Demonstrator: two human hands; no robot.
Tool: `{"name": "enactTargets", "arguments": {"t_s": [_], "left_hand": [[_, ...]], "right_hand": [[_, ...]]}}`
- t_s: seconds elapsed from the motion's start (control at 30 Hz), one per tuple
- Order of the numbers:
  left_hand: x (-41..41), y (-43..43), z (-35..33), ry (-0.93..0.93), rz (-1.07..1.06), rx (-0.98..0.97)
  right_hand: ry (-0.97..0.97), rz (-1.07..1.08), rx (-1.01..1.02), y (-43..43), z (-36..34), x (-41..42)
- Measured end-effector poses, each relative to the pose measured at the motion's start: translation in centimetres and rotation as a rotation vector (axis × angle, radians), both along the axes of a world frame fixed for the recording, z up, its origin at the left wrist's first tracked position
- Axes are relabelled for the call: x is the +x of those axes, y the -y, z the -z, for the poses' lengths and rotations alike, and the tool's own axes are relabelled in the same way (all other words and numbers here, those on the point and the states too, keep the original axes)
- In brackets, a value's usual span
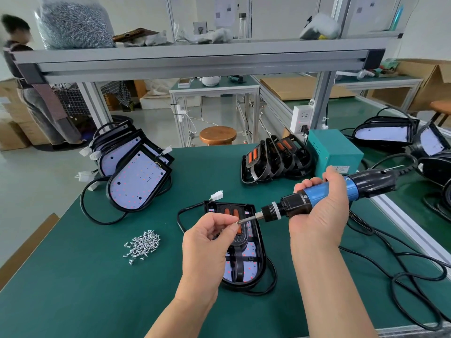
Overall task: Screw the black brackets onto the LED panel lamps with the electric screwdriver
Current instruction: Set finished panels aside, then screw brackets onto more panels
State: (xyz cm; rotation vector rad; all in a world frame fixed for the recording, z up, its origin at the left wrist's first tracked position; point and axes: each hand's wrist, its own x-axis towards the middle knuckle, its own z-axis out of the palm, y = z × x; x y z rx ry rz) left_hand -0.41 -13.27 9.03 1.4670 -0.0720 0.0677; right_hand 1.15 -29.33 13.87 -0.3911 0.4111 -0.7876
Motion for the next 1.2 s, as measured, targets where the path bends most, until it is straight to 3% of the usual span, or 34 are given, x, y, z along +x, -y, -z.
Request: {"name": "enactTargets", "arguments": {"t_s": [0.3, 0.57, 0.77, 0.9, 1.0, 1.2], "left_hand": [[-0.5, 0.2, 0.8, 0.169, -0.148, 0.262], [-0.2, -0.1, 1.5, 0.213, -0.124, 0.325], [0.5, -1.1, 1.4, 0.252, -0.101, 0.551], [2.9, -2.5, 1.8, -0.044, -0.143, 0.483], [5.3, -2.7, 1.8, -0.268, 0.015, 0.569], [6.9, -1.9, 2.0, -0.291, 0.134, 0.611]], "right_hand": [[-0.068, -0.008, 0.066, 0.1, 0.8, 0.3], [-0.123, -0.011, 0.07, 0.1, 2.3, 1.0], [-0.091, -0.002, 0.01, 1.1, 2.2, 1.9], [-0.07, 0.07, -0.119, 2.3, 1.1, 3.2], [-0.047, 0.119, -0.277, 2.6, 0.1, 4.5], [-0.039, 0.092, -0.539, 1.6, -0.3, 6.9]]}}
